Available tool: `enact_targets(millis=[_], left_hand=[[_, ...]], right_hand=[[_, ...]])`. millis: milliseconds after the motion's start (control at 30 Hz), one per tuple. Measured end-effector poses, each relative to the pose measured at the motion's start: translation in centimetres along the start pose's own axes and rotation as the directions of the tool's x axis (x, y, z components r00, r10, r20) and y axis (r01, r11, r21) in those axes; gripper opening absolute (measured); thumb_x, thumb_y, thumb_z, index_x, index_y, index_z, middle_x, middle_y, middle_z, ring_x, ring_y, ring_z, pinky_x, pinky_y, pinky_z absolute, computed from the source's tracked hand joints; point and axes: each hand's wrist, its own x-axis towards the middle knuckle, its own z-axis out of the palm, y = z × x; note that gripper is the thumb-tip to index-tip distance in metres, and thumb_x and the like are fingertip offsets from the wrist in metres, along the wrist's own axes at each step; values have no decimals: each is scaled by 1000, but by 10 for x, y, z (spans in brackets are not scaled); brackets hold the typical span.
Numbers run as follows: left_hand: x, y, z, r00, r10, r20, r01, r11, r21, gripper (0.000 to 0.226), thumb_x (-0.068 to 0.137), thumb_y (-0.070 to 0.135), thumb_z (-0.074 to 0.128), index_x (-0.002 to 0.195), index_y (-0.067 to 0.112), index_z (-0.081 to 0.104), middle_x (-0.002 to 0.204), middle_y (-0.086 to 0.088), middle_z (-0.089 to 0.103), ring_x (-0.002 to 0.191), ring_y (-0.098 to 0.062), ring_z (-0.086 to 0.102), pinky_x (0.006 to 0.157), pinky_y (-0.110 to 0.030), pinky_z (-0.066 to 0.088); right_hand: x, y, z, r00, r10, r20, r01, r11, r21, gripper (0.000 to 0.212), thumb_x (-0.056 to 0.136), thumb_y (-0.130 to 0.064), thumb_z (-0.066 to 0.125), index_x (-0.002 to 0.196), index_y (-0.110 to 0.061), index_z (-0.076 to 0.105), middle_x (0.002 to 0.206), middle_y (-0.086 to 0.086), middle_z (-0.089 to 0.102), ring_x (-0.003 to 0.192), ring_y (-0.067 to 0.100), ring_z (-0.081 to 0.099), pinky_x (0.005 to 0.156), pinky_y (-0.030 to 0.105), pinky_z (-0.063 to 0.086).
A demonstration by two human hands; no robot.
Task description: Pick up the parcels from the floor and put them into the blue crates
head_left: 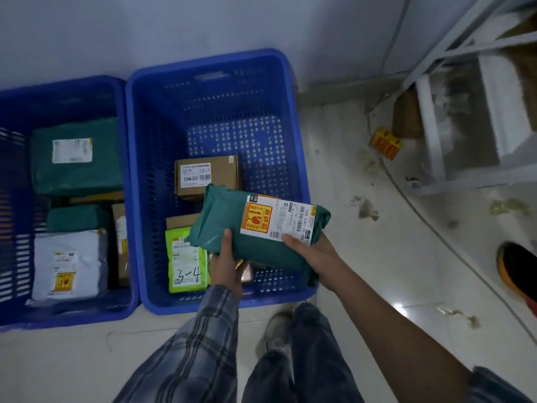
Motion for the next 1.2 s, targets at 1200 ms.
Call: enact_targets(millis=[1200], left_hand=[[259,135,-41,953,-293,81,302,938,-168,38,98,4,43,135,3,42,142,-22,41,130,-32,44,102,-39,45]], right_hand=[[221,-16,169,996,27,-86,-80,697,-713,68,95,-19,47,150,-22,7,147,8,38,129,28,43,109,36,36]])
